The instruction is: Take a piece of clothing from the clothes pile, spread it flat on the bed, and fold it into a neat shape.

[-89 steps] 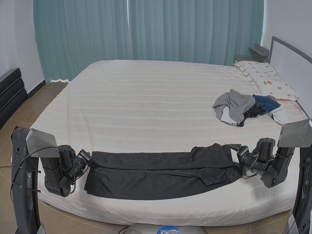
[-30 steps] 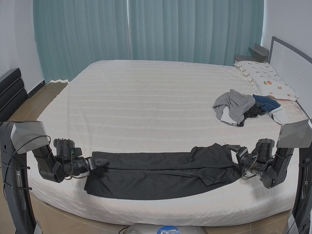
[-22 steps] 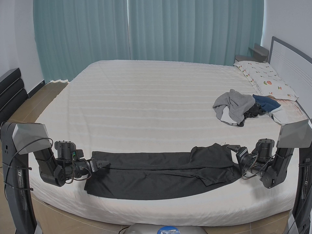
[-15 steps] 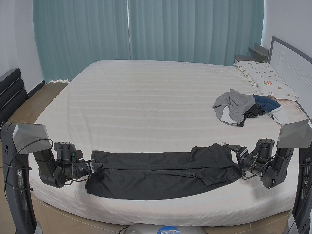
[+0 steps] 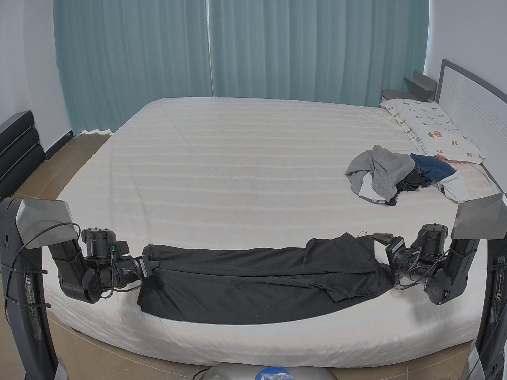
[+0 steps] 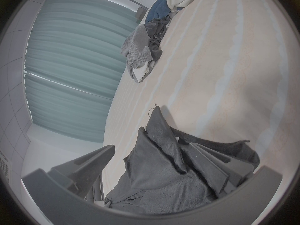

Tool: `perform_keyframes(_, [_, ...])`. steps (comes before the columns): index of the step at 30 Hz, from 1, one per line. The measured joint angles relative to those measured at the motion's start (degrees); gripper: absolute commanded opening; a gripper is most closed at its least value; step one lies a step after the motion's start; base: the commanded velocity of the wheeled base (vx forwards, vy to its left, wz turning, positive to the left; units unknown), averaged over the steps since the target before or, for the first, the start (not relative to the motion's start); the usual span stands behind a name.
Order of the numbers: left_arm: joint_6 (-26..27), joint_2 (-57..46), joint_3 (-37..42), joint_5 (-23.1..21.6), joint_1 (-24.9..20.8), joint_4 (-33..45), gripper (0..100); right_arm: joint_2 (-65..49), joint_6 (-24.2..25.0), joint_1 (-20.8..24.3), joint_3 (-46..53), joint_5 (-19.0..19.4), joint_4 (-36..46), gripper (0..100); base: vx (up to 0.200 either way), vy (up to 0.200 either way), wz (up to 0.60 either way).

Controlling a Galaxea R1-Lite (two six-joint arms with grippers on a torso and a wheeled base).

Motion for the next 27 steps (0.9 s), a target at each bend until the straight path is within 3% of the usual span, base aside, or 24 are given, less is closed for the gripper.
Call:
perform_keyframes(13, [-0.66, -1.63, 0.18, -1.58, 3.43, -0.17, 0, -0.11, 0.02, -0.24, 0.06, 0.06, 0.02, 100, 0.000, 0.000, 0.00])
perform_keyframes(27, [-5.80, -5.77, -0.72, -9.96, 9.92, 0.74, 0, -0.15, 0.02, -0.17, 0.06, 0.02, 0.02, 100, 0.000, 0.000, 0.00])
